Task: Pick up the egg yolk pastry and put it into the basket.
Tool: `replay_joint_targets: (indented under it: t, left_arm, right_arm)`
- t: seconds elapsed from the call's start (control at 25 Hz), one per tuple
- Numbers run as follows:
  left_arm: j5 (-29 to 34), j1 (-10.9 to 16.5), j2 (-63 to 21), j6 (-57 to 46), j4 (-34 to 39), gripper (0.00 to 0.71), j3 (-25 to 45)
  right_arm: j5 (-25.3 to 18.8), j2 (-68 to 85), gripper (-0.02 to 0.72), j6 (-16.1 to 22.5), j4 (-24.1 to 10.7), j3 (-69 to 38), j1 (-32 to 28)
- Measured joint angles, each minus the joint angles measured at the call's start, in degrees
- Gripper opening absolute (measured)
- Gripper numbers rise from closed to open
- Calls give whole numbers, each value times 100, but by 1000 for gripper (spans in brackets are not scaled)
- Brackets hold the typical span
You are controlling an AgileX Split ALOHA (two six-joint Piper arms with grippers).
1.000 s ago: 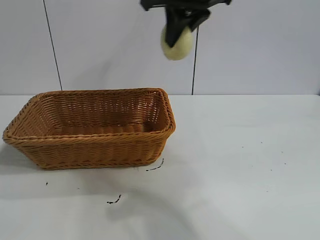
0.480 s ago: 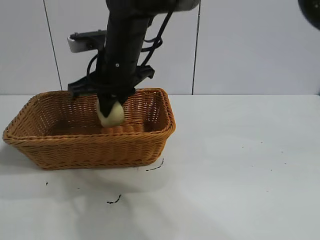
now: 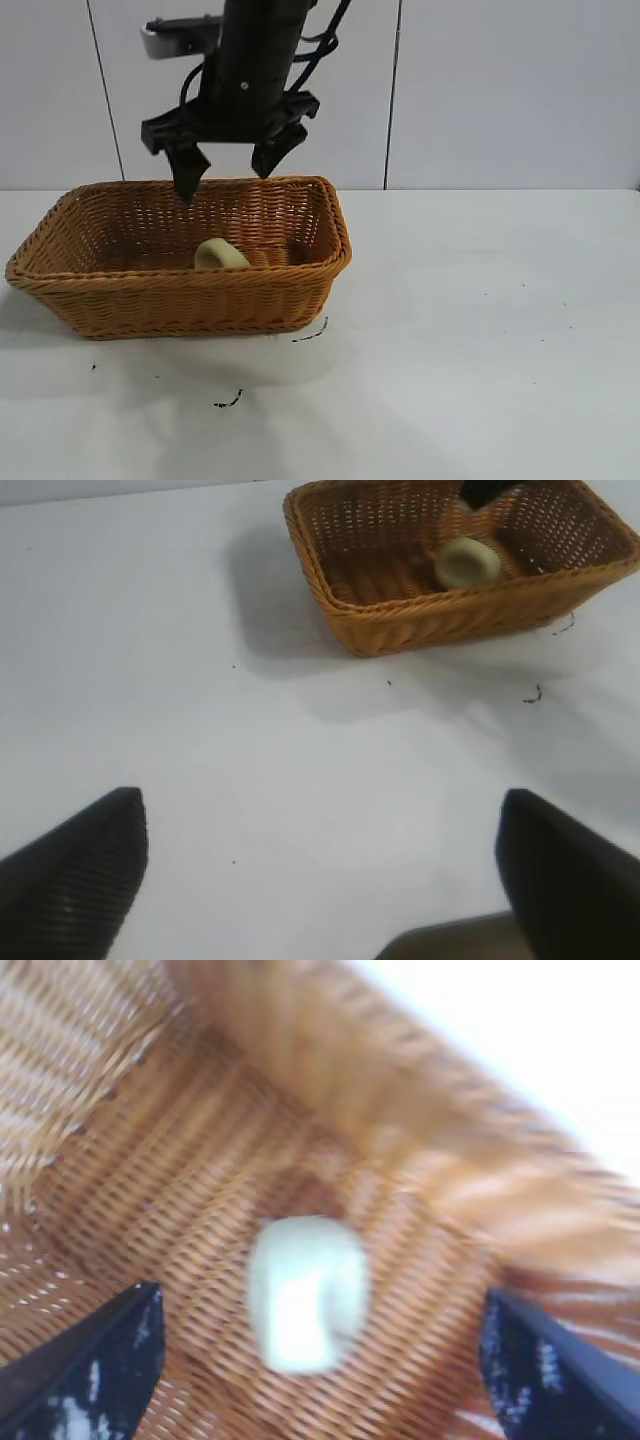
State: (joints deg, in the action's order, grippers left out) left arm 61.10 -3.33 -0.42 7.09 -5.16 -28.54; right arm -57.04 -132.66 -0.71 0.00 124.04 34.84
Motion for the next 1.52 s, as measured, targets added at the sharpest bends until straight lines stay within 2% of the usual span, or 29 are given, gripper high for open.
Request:
replay_joint_targets:
  t: [0.48, 0.68, 0.92, 1.04, 1.24, 1.52]
  left_arm:
    - [0, 0, 0, 0, 0, 695, 0]
    - [0, 0, 0, 0, 0, 695, 0]
    - [0, 0, 0, 0, 0, 695, 0]
    - [0, 0, 0, 0, 0, 695, 0]
    - [0, 0, 0, 0, 0, 695, 0]
    - [0, 0, 0, 0, 0, 695, 0]
  right_arm:
    - [-1040, 199, 604, -67, -130, 28, -2624]
    - [-1247, 199, 604, -123, -135, 28, -3293]
    - [-1258, 285, 604, -126, -129, -4, -3502]
    - [-1252, 607, 604, -126, -119, -361, -3502]
    - [-1248, 1786, 604, -168, -119, -1811, -3502]
    - [-1250, 4288, 604, -266, -124, -4596, -3502]
